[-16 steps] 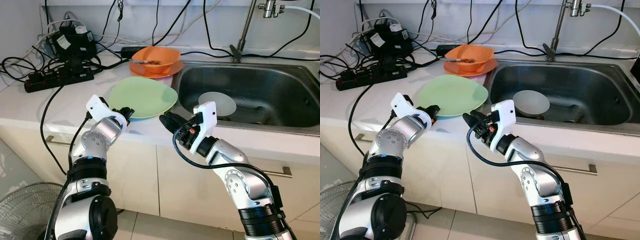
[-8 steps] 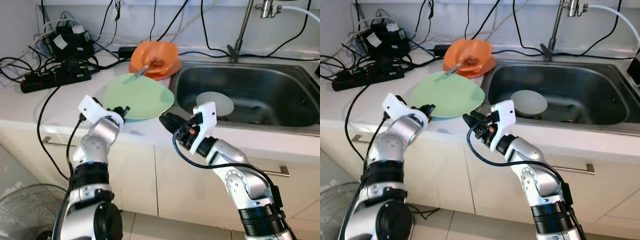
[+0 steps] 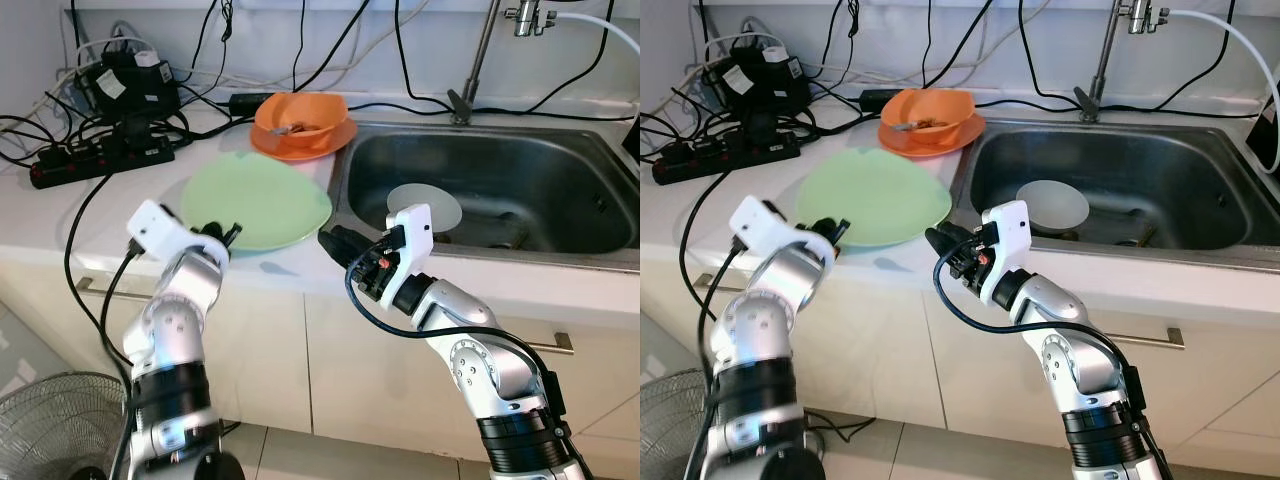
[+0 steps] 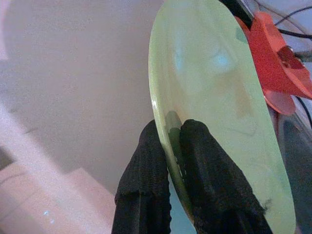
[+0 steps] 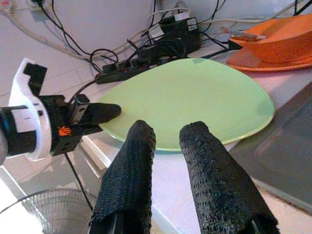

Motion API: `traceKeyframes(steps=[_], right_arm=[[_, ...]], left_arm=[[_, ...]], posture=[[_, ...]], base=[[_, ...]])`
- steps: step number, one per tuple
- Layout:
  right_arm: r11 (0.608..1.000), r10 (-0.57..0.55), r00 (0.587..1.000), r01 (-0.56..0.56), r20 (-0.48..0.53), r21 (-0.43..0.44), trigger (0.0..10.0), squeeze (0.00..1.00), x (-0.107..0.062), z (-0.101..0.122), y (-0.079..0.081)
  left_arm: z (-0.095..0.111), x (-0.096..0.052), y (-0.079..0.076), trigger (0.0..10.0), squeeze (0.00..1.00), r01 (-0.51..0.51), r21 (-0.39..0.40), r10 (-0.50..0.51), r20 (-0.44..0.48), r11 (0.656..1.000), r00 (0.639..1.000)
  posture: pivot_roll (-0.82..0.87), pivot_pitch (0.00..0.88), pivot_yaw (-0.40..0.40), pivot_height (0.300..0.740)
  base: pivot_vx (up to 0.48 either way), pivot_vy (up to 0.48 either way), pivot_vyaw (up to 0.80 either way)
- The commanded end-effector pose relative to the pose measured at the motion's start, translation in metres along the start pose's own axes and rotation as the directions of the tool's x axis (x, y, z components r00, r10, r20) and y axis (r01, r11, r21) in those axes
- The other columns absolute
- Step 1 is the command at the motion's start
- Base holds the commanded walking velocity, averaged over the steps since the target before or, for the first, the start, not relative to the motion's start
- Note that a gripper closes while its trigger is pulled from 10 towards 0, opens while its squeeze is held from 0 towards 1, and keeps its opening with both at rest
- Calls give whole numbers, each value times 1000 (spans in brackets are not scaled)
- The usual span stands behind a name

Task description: Kitchen organization

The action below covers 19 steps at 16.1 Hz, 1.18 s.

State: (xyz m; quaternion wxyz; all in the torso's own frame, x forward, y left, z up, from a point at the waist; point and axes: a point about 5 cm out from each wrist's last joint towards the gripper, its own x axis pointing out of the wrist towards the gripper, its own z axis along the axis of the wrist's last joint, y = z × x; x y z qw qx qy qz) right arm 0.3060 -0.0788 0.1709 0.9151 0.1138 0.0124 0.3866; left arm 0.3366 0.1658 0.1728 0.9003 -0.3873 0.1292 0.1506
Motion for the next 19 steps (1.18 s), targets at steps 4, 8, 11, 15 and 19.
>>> traceKeyframes(steps=[4,8,11,15,19], right_arm=[[1000,20,1000,-20,-10,0,10000,0,5,-2,3],[1000,14,1000,-14,-2,2,10000,0,7,-1,3],[1000,-2,1000,1,8,9,10000,0,8,-1,1],[1000,-18,1000,17,16,16,10000,0,9,-1,-2],[1000,-20,1000,20,19,13,10000,0,10,0,-2]], left_arm=[[13,-14,24,10000,0,-155,91,131,232,984,964],[29,-23,18,10000,0,-97,74,65,351,993,934],[38,-31,13,10000,0,-55,48,28,447,997,894],[49,-37,-7,10000,0,82,40,-91,511,996,855],[39,-31,-12,10000,0,110,71,-130,446,991,885]], posture=[[70,0,66,740],[75,0,66,740],[78,0,65,740],[80,0,63,740],[81,0,62,740]], base=[[0,0,0],[0,0,0],[0,0,0],[0,0,0],[0,0,0]])
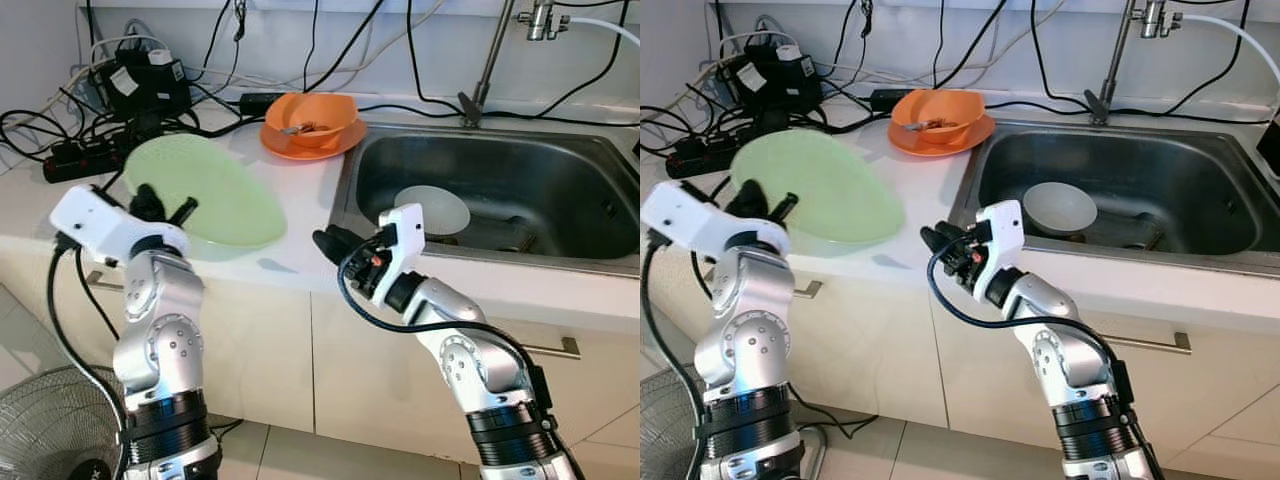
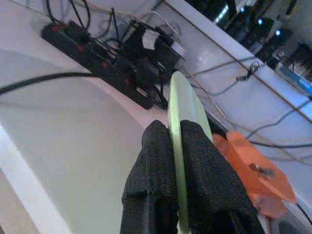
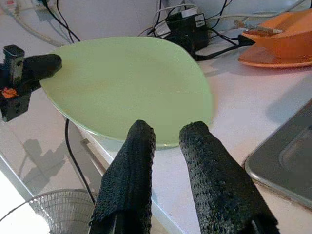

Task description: Kitchen organization

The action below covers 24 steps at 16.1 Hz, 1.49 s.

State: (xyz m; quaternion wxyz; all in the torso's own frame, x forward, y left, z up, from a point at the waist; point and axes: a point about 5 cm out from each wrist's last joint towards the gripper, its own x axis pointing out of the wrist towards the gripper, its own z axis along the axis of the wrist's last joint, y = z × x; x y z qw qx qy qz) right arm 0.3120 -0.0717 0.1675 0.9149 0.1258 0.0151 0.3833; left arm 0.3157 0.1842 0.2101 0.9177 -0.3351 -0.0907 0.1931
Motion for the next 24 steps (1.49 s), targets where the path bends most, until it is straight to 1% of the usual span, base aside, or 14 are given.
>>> traceKeyframes(steps=[1,3,5,6,8,9,10,12,15,17,21,23,24], right_arm=[[1000,-15,1000,15,16,-11,10000,0,1,4,-2],[1000,-19,1000,19,14,-11,10000,0,1,3,-2],[1000,-23,1000,23,19,-7,10000,0,0,3,-2],[1000,-24,1000,24,19,-6,10000,0,0,3,-2],[1000,-27,999,27,20,-4,10000,0,1,3,-3],[1000,-30,999,30,21,-4,10000,0,1,3,-3],[999,-52,998,52,31,5,10000,0,1,4,-6],[997,-70,997,70,38,16,10000,0,2,5,-7],[996,-84,995,83,47,26,10000,0,2,6,-9],[995,-94,994,92,53,34,10000,0,2,6,-10],[989,-133,988,127,83,72,10000,0,2,9,-14],[977,-192,975,179,114,117,10000,0,1,12,-21],[966,-227,965,205,135,157,10000,0,0,15,-26]], left_arm=[[-9,-1,-1,10000,0,19,-1,-19,-50,1000,999],[-9,-1,-1,10000,0,23,7,-23,-44,1000,999],[1,1,-8,10000,0,61,-22,-61,18,998,998],[4,1,-9,10000,0,74,-32,-73,32,997,997],[16,2,-17,10000,0,124,-68,-118,87,990,989],[18,2,-18,10000,0,133,-79,-125,95,988,988],[23,2,-21,10000,0,156,-146,-141,110,977,984],[25,2,-21,10000,0,163,-183,-144,114,969,983],[25,3,-22,10000,0,172,-200,-150,118,965,982],[27,4,-25,10000,0,196,-233,-171,124,953,978],[29,3,-33,10000,0,258,-269,-232,124,928,965],[32,-1,-38,10000,0,305,-290,-276,136,907,951],[32,-2,-40,10000,0,326,-297,-298,137,897,945]], posture=[[75,0,67,740],[75,0,67,740],[75,0,66,740],[75,0,66,740],[77,0,64,740],[77,0,64,740],[77,0,64,740],[77,0,64,740],[76,0,64,740],[76,0,63,740],[76,0,66,740],[77,0,67,740],[77,0,67,740]], base=[[0,0,0],[0,0,0],[0,0,0],[0,0,0],[0,0,0],[0,0,0],[0,0,0],[0,0,0],[0,0,0],[0,0,0],[0,0,0],[0,0,0],[0,0,0]])
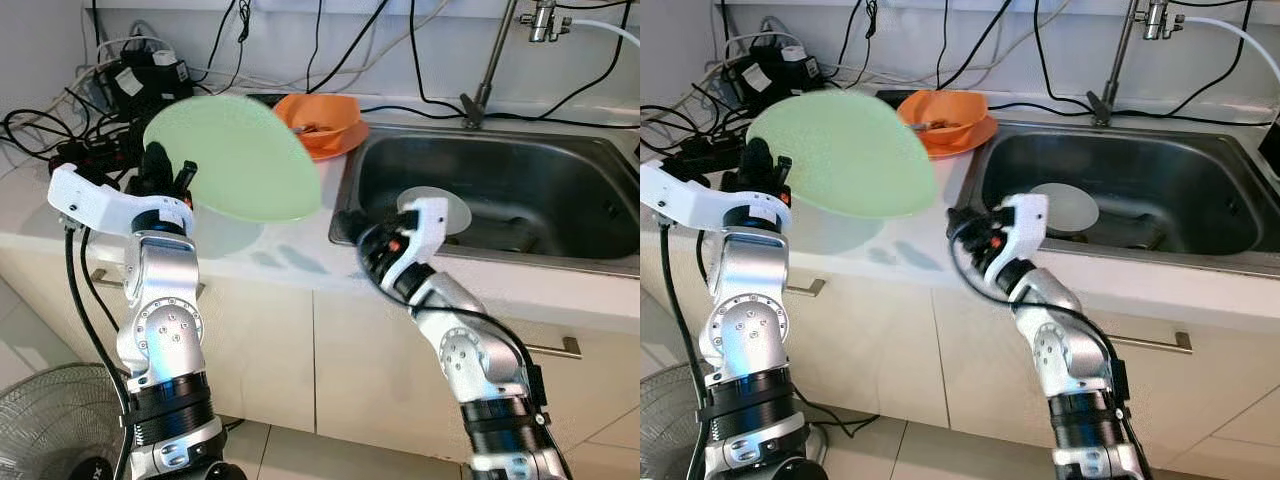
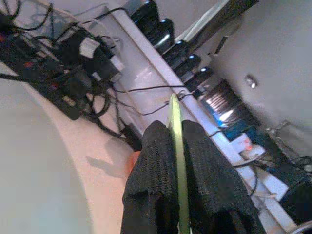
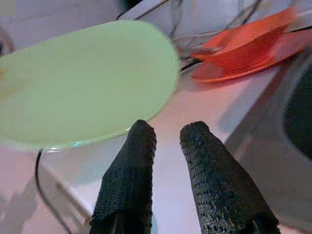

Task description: Kitchen organization

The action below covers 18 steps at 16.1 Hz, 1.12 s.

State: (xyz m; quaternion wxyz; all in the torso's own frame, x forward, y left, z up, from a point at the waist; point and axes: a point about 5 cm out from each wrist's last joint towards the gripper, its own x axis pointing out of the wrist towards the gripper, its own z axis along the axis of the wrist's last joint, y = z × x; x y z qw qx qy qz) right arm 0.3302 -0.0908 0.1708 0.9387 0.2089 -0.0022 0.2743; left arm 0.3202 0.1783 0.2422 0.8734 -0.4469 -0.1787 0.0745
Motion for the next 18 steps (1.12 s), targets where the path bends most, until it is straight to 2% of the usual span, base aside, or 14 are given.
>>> traceKeyframes(steps=[1,4,5,6,8,12,13,14,17,18], right_arm=[[999,-33,998,31,49,39,10000,0,2,9,-4],[987,-114,989,101,96,125,10000,0,1,18,-17],[981,-138,985,121,107,150,10000,898,0,20,-22],[974,-160,980,137,118,178,10000,1000,0,22,-27],[949,-203,970,161,135,270,10000,1000,-1,27,-36],[929,-213,963,147,165,341,10000,1000,-3,33,-40],[913,-224,958,141,180,384,10000,631,-4,37,-42],[905,-222,958,134,180,403,10000,0,-5,38,-42],[898,-223,959,132,174,420,10000,0,-6,37,-43],[880,-224,959,121,176,460,10000,0,-6,36,-42]], left_arm=[[7,-1,-19,10000,0,100,-30,-99,29,995,995],[4,1,-26,10000,0,139,-51,-139,13,989,990],[0,2,-30,10000,0,165,-63,-166,-1,984,986],[-5,4,-34,10000,0,194,-87,-197,-24,977,980],[-17,7,-41,10000,0,231,-103,-238,-60,967,969],[-38,10,-52,10000,0,275,-131,-291,-123,953,949],[-45,11,-58,10000,0,292,-135,-310,-137,947,941],[-50,12,-61,10000,0,304,-140,-323,-144,942,935],[-54,15,-68,10000,0,317,-164,-340,-139,934,930],[-55,17,-69,10000,0,318,-186,-345,-138,930,928]], posture=[[74,0,69,740],[65,0,73,740],[60,0,75,740],[58,0,75,740],[50,0,79,740],[38,0,78,740],[35,0,77,740],[29,0,78,740],[25,0,79,740],[27,0,80,740]], base=[[0,0,0],[0,0,0],[0,0,0],[0,0,0],[0,0,0],[0,0,0],[0,0,0],[0,0,0],[0,0,0],[0,0,0]])
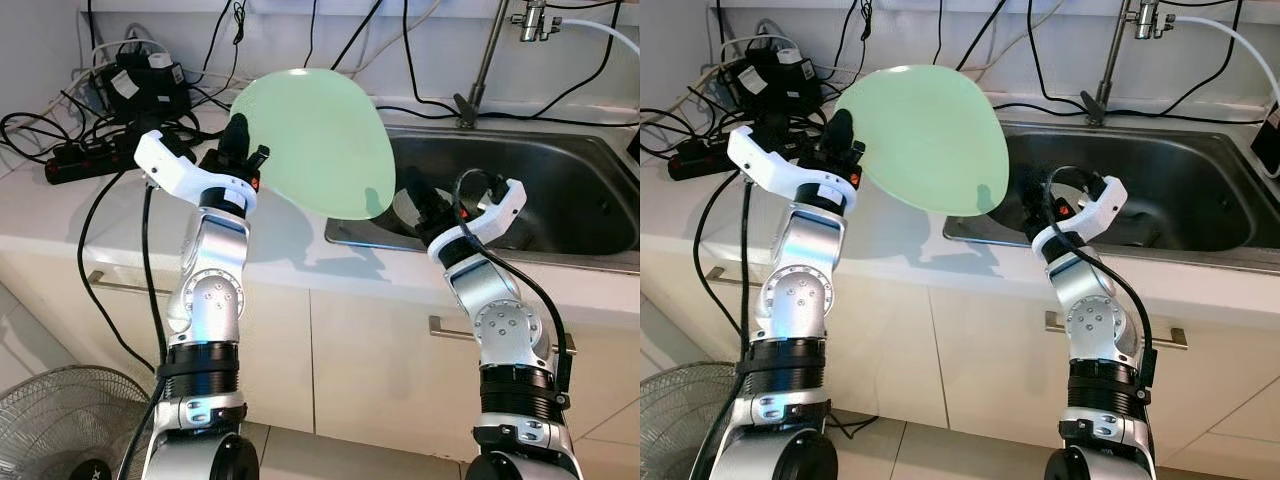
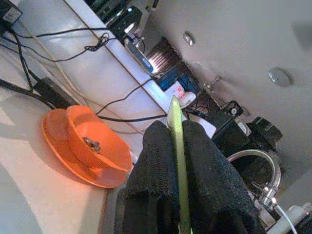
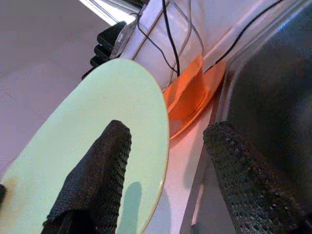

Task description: Kitchen organization

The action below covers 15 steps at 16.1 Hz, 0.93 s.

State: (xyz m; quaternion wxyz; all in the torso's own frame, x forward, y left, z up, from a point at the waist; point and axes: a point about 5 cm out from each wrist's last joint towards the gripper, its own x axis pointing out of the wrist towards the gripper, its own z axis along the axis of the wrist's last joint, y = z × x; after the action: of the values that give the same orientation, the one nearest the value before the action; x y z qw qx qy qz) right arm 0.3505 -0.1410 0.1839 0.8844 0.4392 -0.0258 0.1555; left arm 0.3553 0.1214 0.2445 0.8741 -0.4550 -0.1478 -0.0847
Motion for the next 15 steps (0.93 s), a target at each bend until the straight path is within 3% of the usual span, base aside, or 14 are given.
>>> traceKeyframes(steps=[1,5,15], right_arm=[[999,9,1000,-8,-3,31,10000,0,1,0,4],[999,21,1000,-20,-22,41,10000,0,1,-5,7],[997,41,998,-38,-43,74,10000,0,1,-11,12]], left_arm=[[-3,10,-33,10000,0,98,-98,-95,35,990,995],[-6,11,-32,10000,0,91,-175,-84,45,980,995],[-15,11,-32,10000,0,95,-216,-95,12,972,995]], posture=[[27,0,80,740],[30,2,76,740],[31,5,76,740]], base=[[0,0,0],[0,0,0],[0,0,0]])
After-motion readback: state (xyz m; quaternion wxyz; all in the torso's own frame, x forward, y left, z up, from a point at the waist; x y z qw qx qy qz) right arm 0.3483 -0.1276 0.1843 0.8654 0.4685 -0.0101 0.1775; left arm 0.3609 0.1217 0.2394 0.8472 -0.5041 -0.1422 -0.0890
